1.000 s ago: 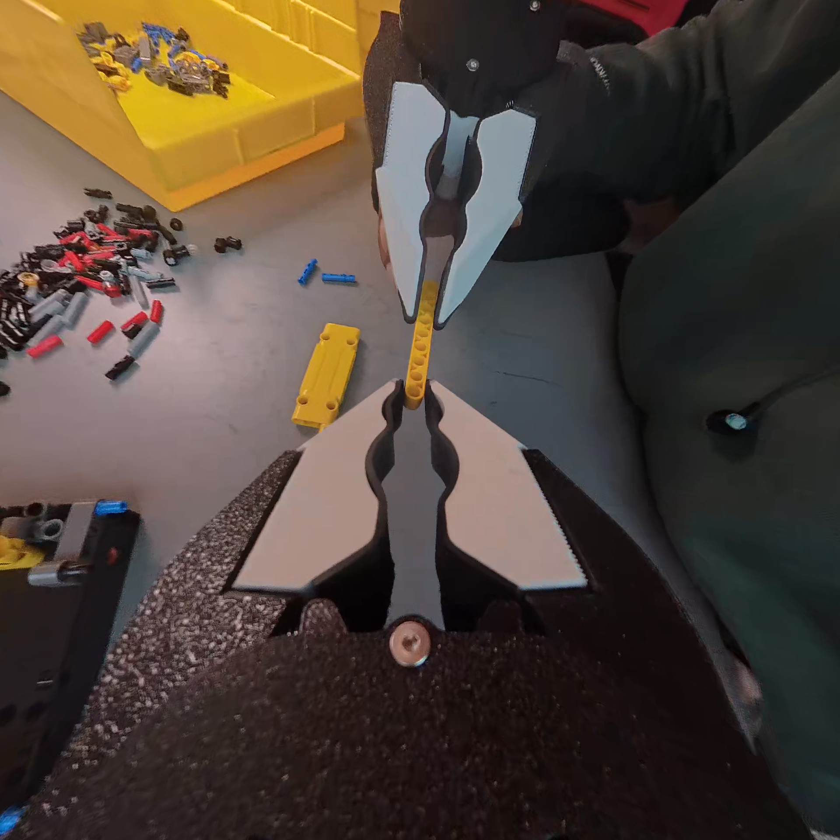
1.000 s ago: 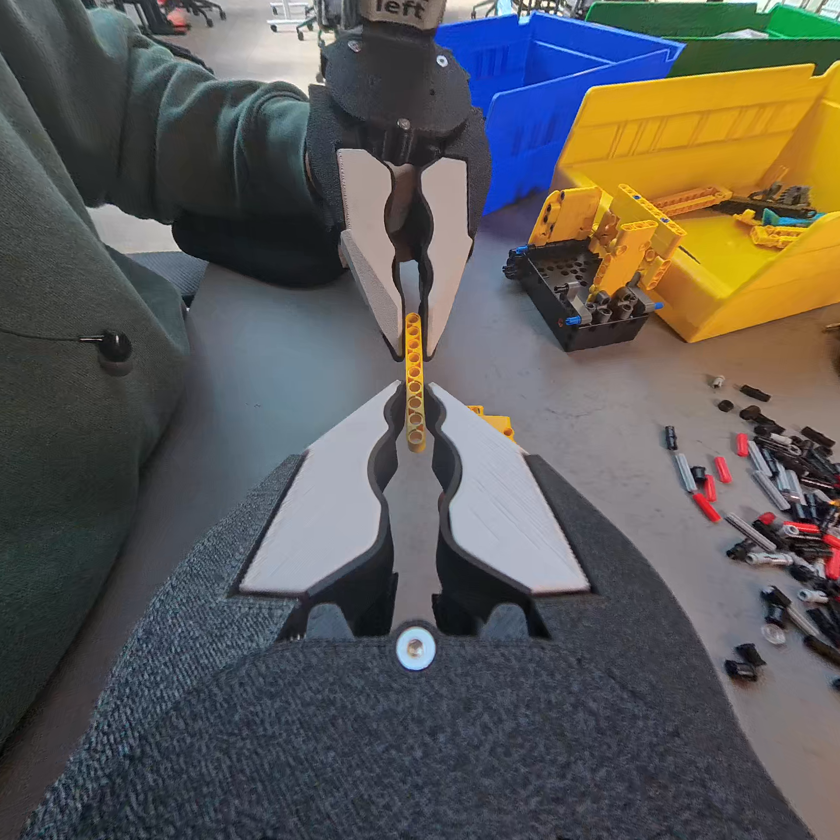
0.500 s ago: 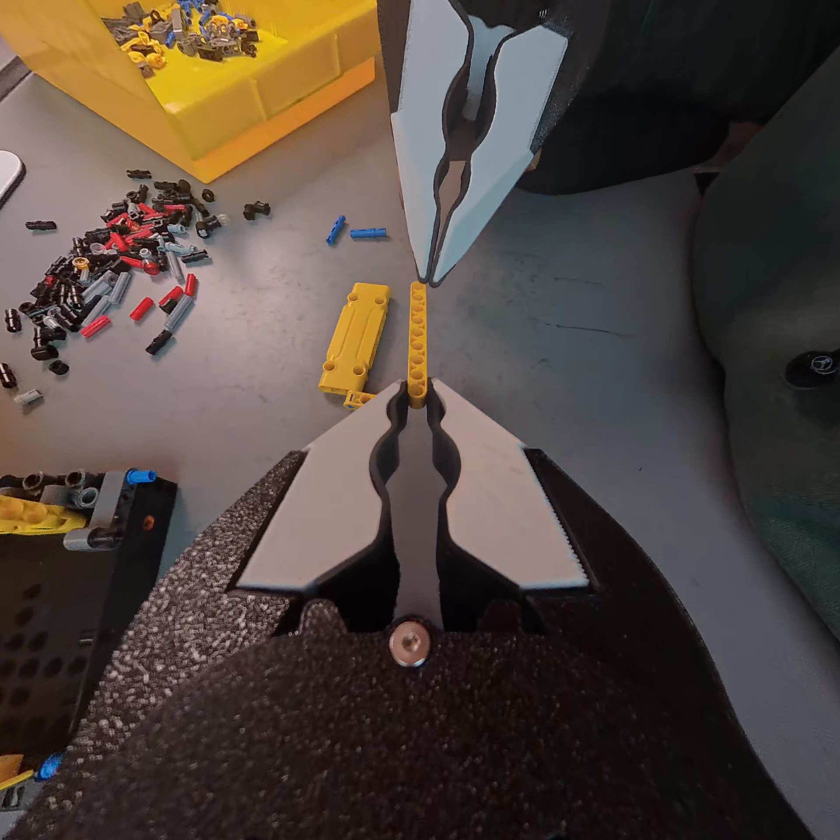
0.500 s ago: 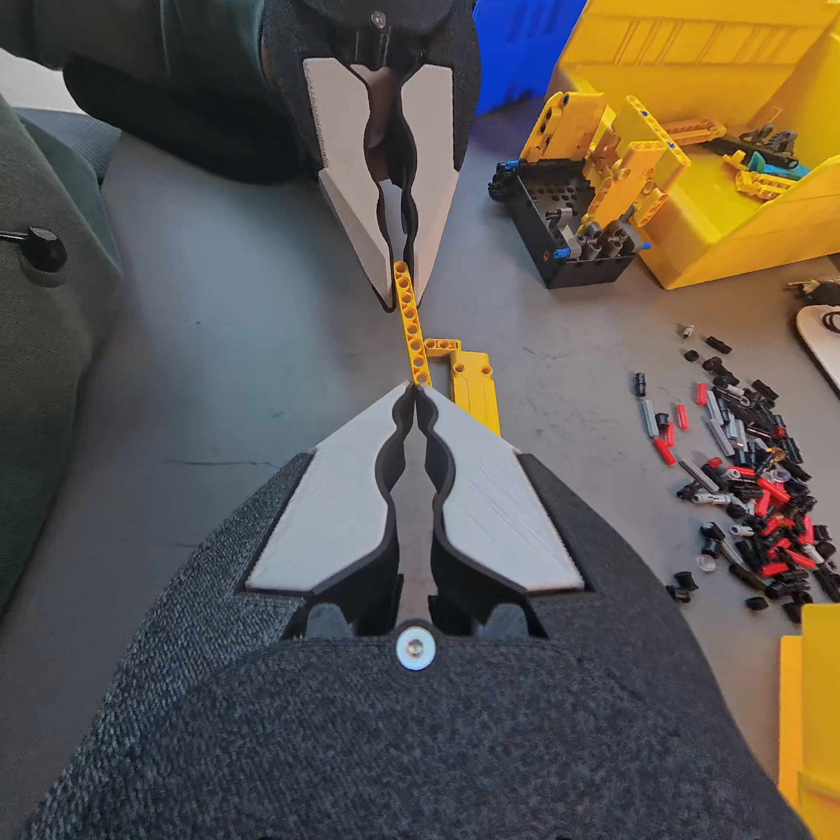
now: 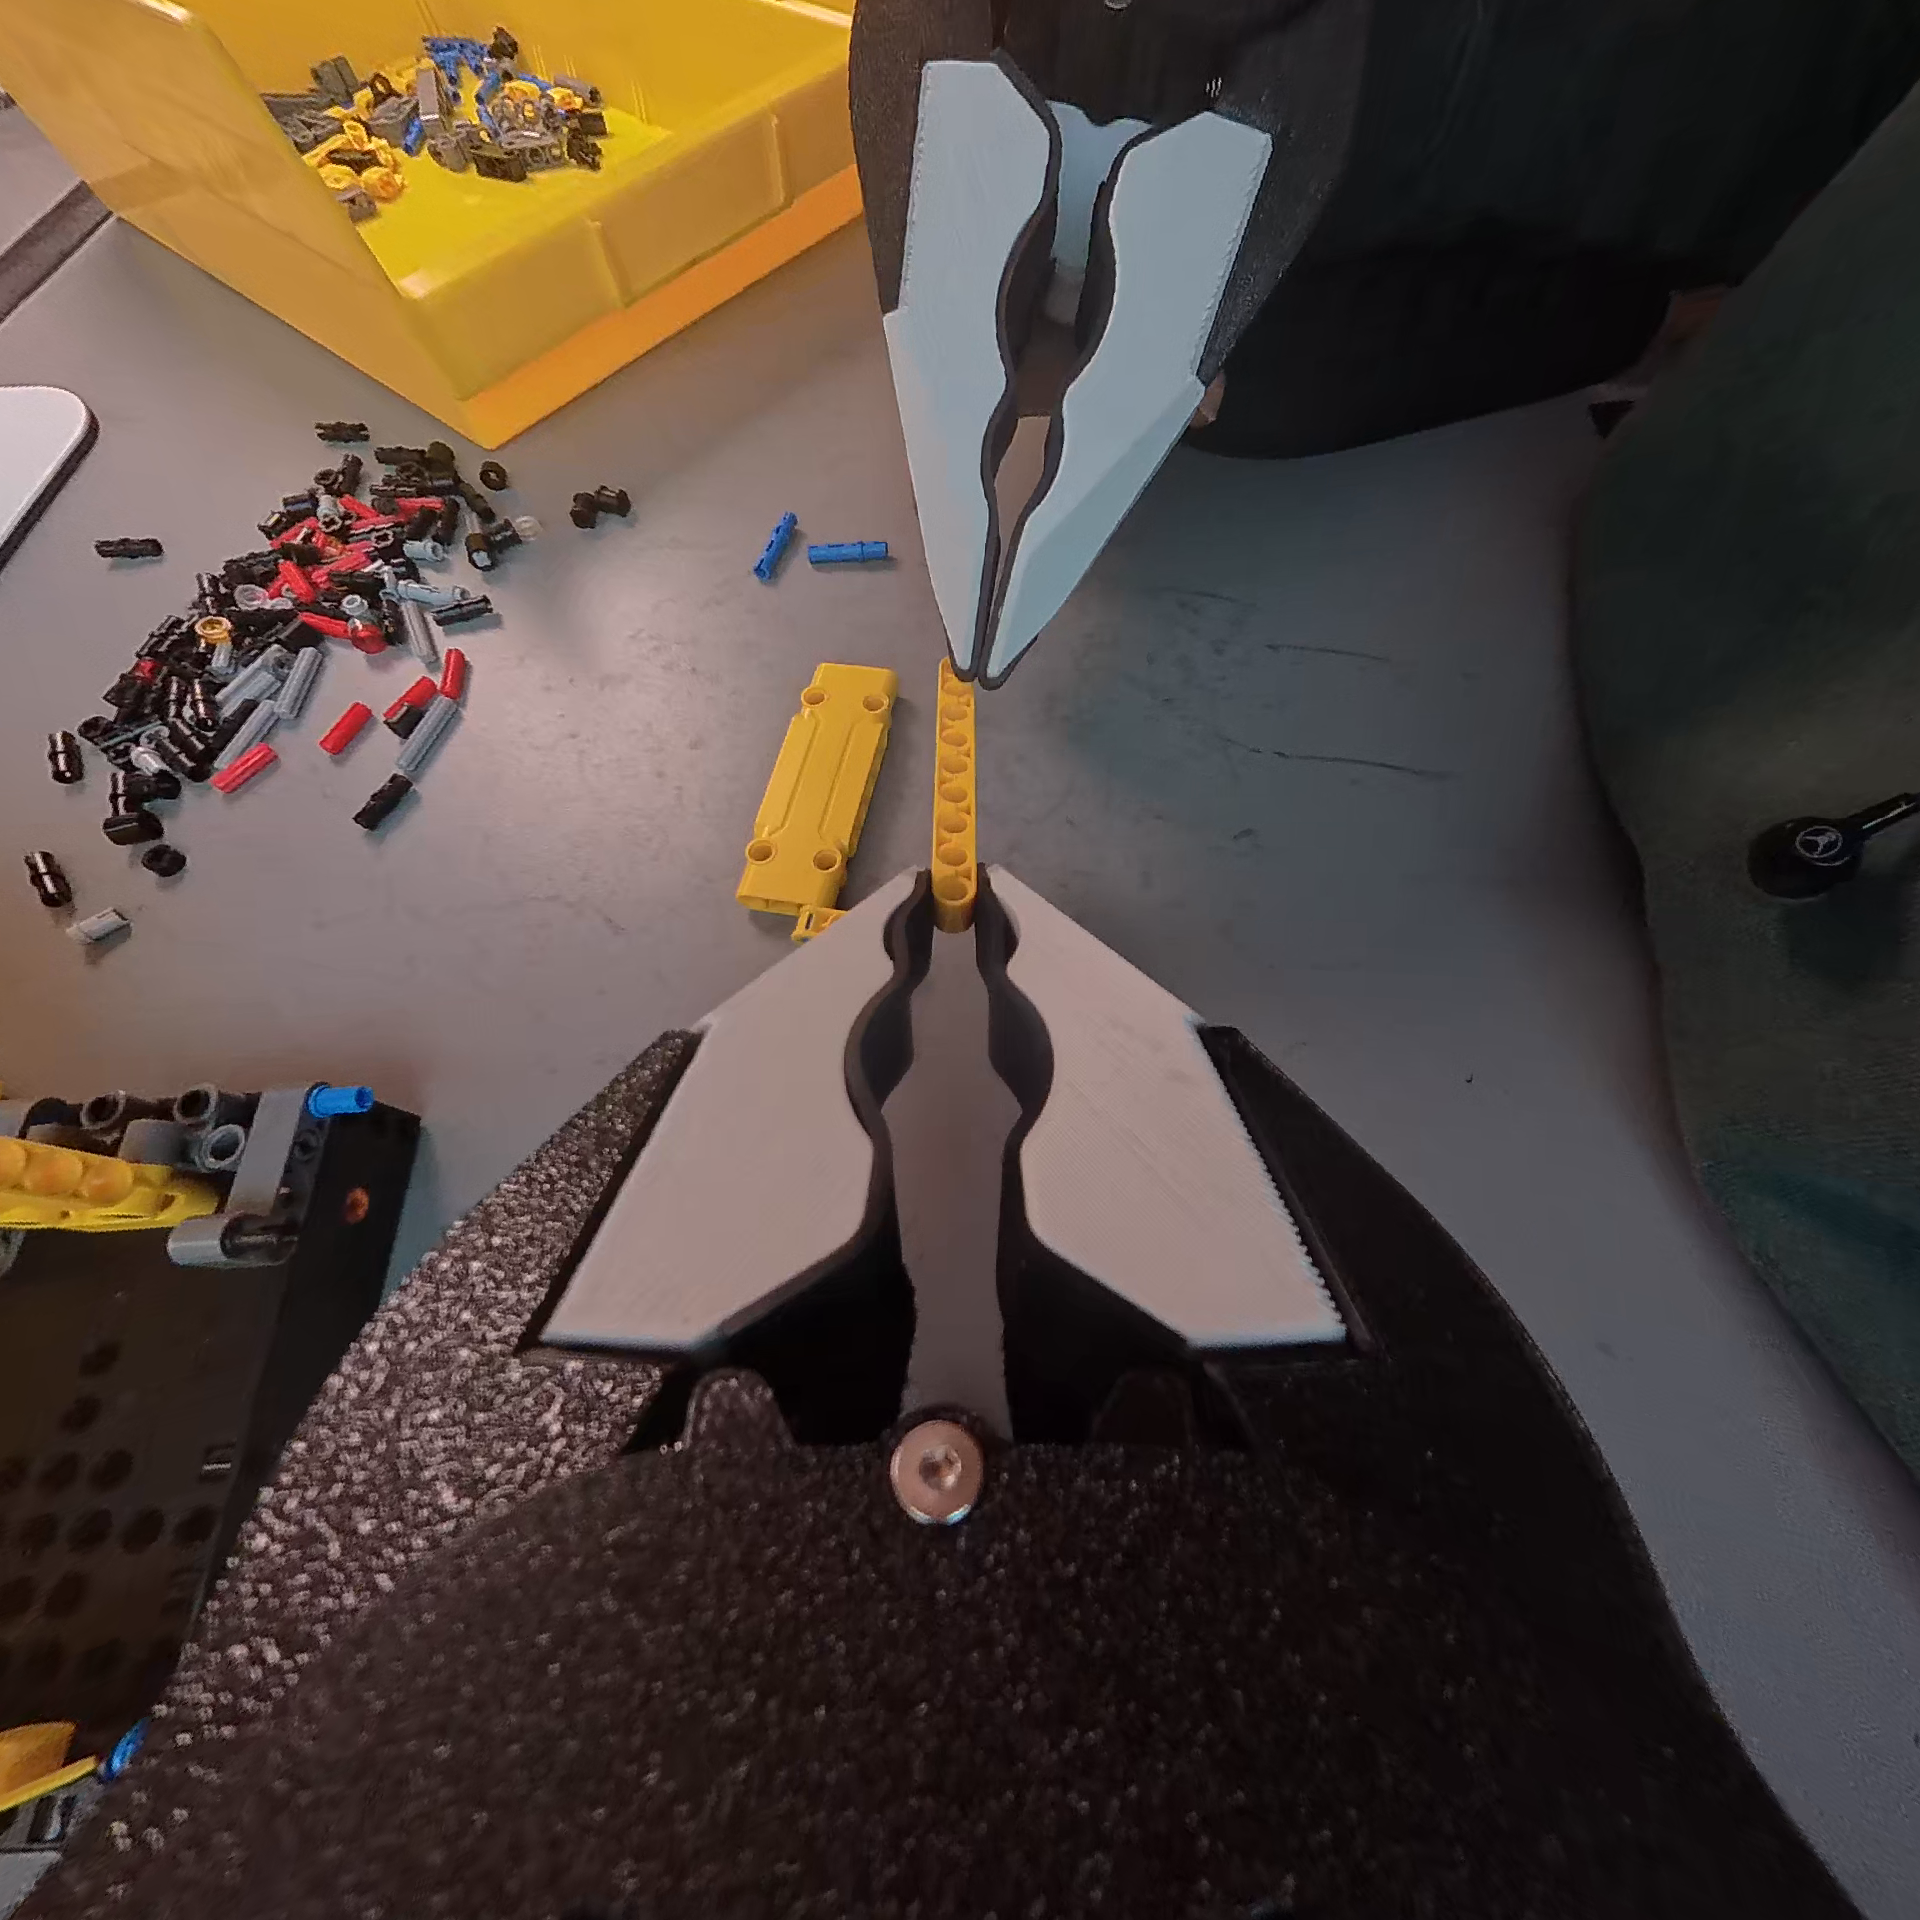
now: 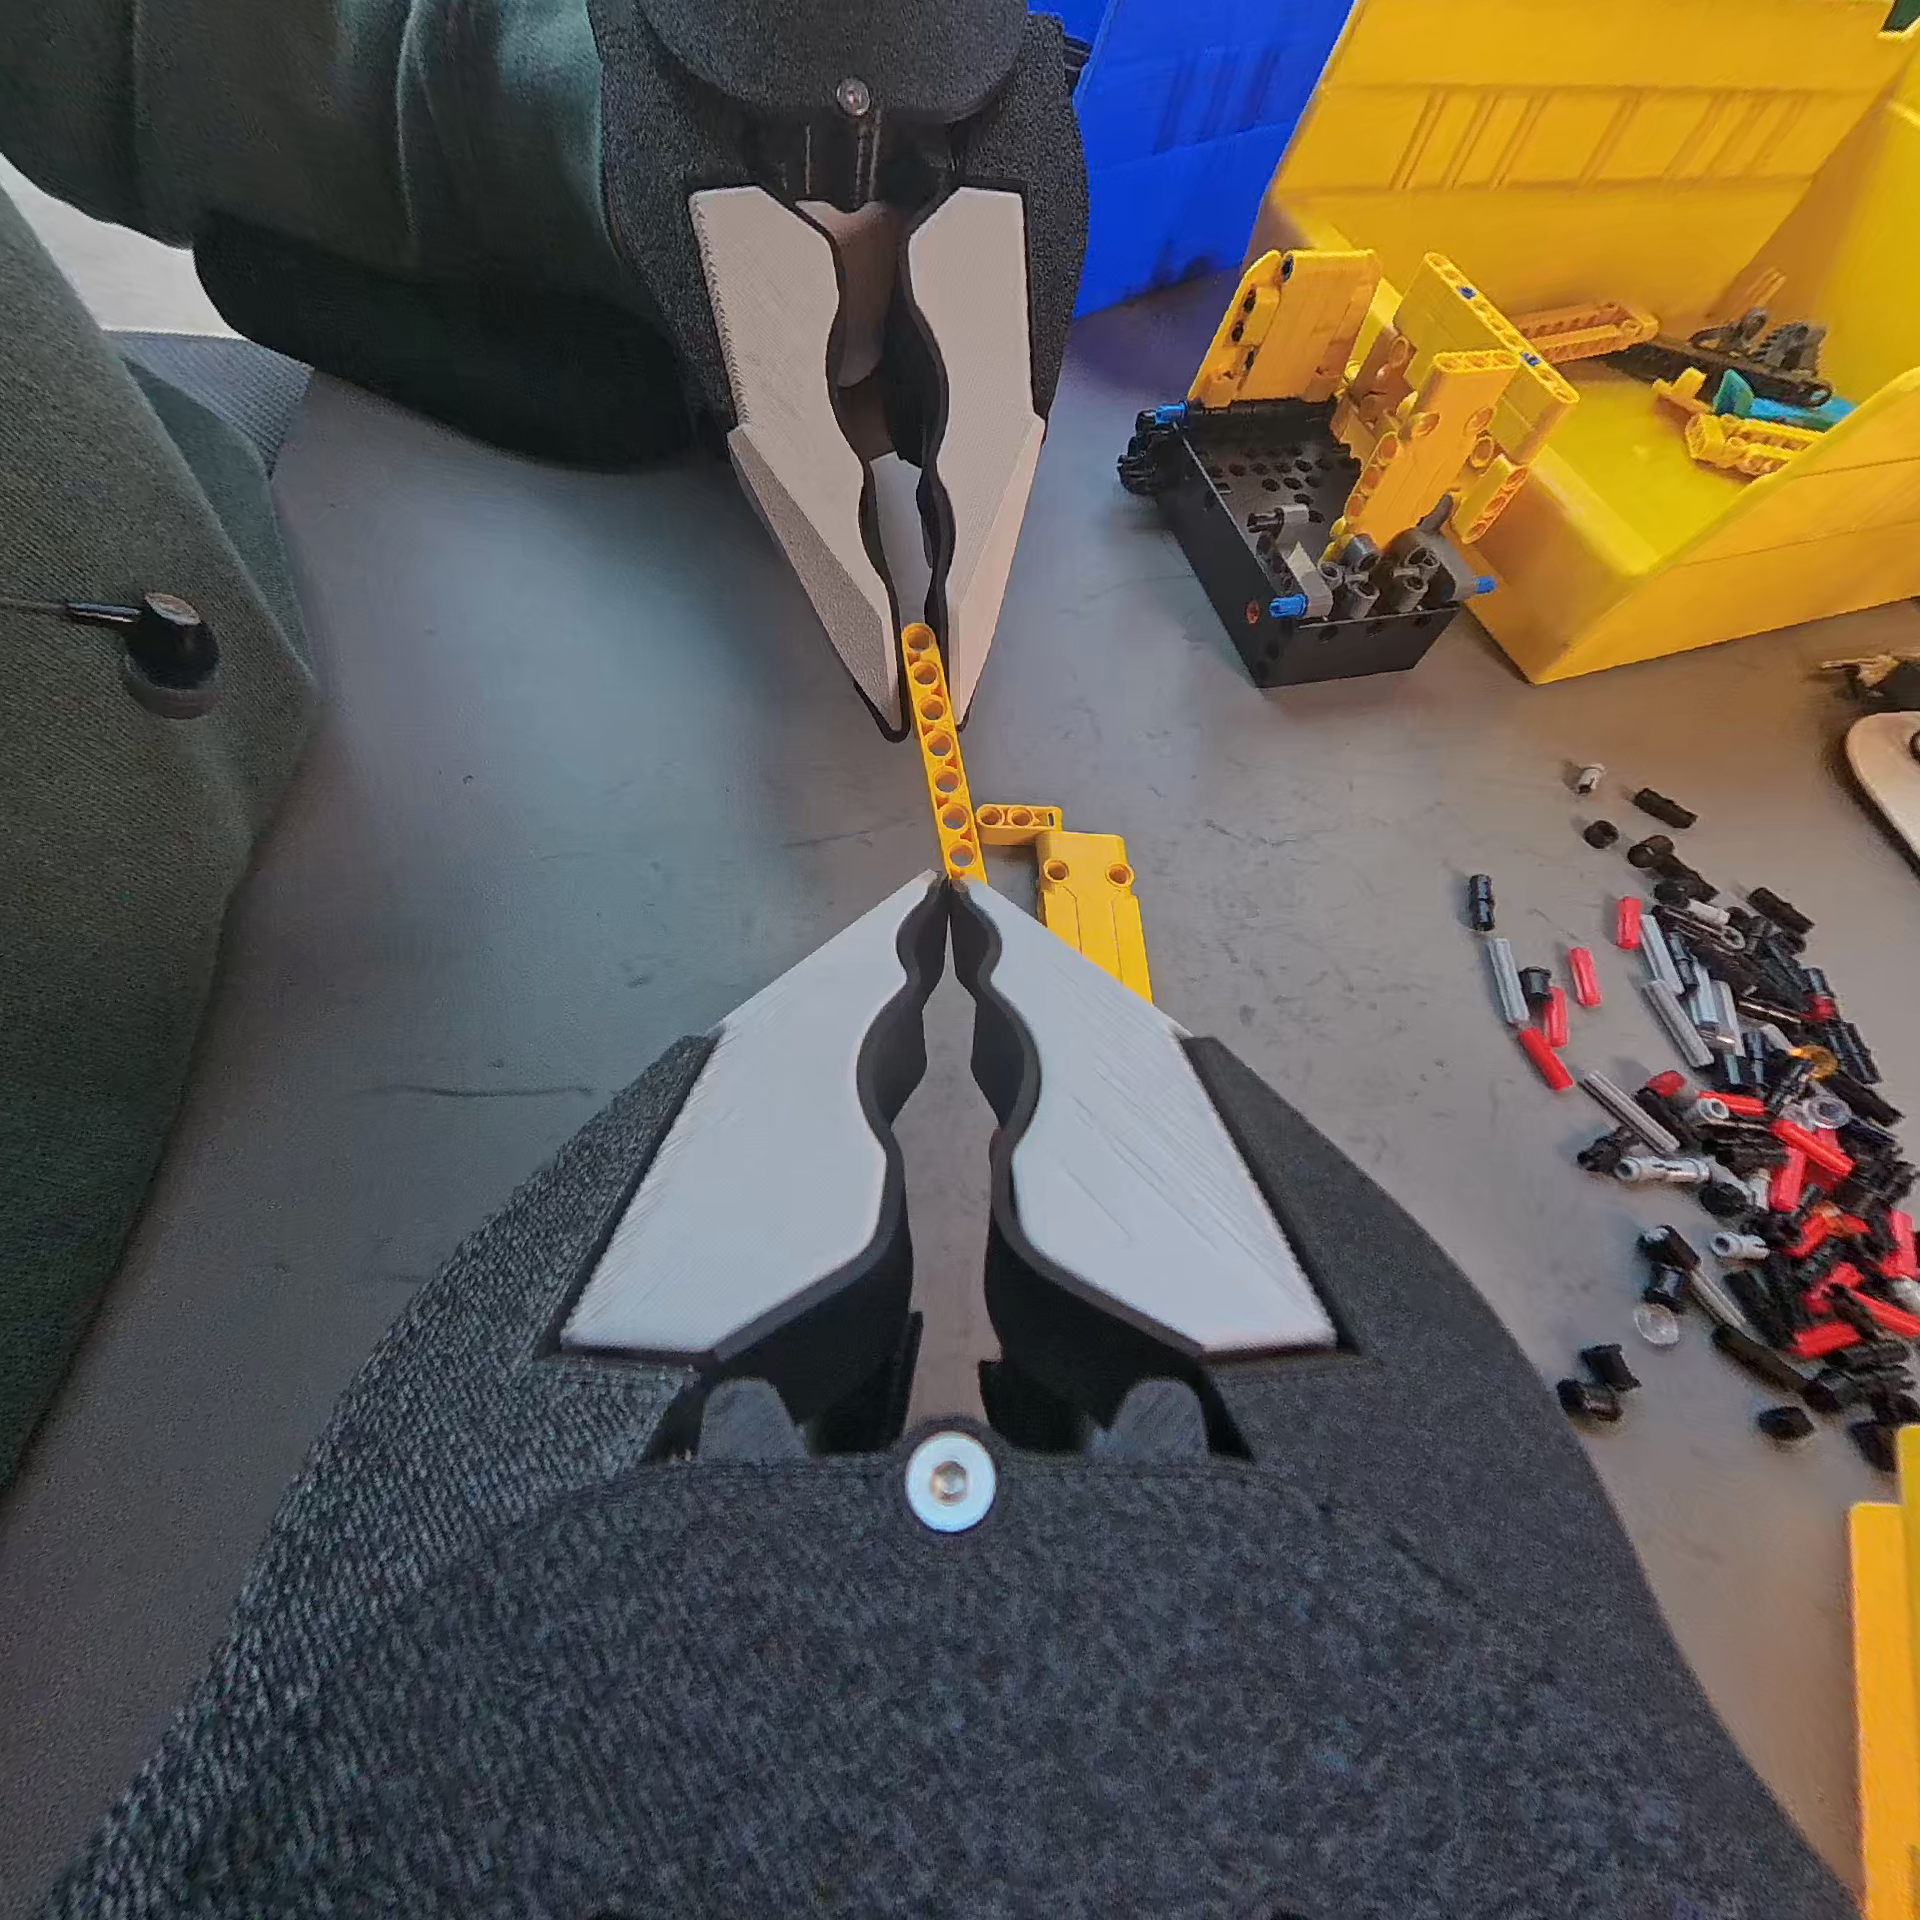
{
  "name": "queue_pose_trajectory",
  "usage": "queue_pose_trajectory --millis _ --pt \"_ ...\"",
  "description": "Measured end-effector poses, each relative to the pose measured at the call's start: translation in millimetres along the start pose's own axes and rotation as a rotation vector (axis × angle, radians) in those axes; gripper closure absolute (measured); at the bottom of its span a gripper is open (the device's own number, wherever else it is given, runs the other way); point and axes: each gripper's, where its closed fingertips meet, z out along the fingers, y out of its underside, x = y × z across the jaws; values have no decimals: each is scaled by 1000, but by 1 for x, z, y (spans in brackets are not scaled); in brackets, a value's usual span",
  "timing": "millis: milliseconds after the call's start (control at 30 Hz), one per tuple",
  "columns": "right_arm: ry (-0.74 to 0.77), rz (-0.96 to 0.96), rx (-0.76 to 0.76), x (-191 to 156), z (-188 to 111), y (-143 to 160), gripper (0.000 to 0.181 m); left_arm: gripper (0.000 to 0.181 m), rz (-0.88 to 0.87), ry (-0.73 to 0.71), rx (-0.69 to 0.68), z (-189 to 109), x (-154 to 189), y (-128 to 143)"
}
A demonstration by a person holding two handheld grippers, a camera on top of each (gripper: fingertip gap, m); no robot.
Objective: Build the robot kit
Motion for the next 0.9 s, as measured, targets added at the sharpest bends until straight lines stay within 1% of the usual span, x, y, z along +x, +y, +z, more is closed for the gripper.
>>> queue_pose_trajectory --millis 100,300,467,633,900 --pt "-1 -1 22 -1 0 -6 181 175 3 -2 3 0 0 -1" --pt "-8 -11 0 -4 5 -2 181 175 15 -2 -5 1 3 0" --pt "-7 -11 5 -4 5 -4 181 175 15 -1 -2 1 3 -1" --pt "-9 -11 35 -4 4 -11 181 175 15 -3 2 1 2 -2" --pt "-9 -19 26 -6 8 -10 181 175 23 -7 3 1 3 -2"
